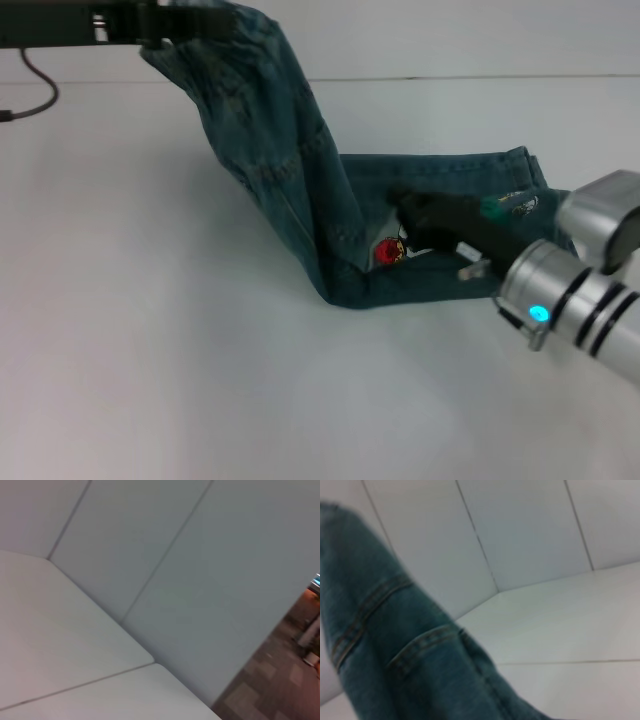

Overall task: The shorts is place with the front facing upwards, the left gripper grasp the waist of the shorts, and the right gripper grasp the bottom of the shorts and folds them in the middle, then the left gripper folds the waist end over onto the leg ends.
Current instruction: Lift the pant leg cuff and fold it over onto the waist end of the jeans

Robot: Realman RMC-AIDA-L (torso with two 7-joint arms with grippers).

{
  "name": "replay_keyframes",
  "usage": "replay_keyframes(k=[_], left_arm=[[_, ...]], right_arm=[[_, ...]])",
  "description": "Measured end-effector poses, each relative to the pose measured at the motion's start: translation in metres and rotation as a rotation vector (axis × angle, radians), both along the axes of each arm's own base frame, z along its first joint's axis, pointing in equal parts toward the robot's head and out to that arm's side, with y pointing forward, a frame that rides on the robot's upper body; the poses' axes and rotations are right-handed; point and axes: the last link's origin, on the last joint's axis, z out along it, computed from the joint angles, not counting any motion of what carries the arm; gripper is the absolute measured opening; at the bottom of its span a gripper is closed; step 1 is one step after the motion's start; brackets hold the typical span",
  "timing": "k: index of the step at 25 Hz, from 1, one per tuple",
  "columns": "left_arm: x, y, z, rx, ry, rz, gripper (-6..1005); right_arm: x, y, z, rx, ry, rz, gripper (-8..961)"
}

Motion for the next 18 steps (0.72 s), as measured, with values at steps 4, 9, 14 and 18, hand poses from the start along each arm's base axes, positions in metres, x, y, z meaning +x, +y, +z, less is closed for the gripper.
replay_keyframes(k=[4, 9, 14, 18], left_arm=[[0.015, -0.001, -0.011, -0.043, -0.005, -0.047, 40], [0.025, 0.000, -0.013, -0.059, -0.019, -0.070, 39], [0.036, -0.001, -0.011, -0.070, -0.051, -0.106, 39], [0.039, -0.001, -0.009, -0.077, -0.054, -0.120, 40]], right_arm=[[-0.015, -0.004, -0.018, -0.013, -0.038, 0.026, 32], [-0.029, -0.004, -0.033, -0.055, -0.072, 0.043, 32], [-0.042, -0.004, -0.045, -0.103, -0.111, 0.079, 32], [-0.056, -0.007, -0.056, -0.149, -0.131, 0.127, 32]])
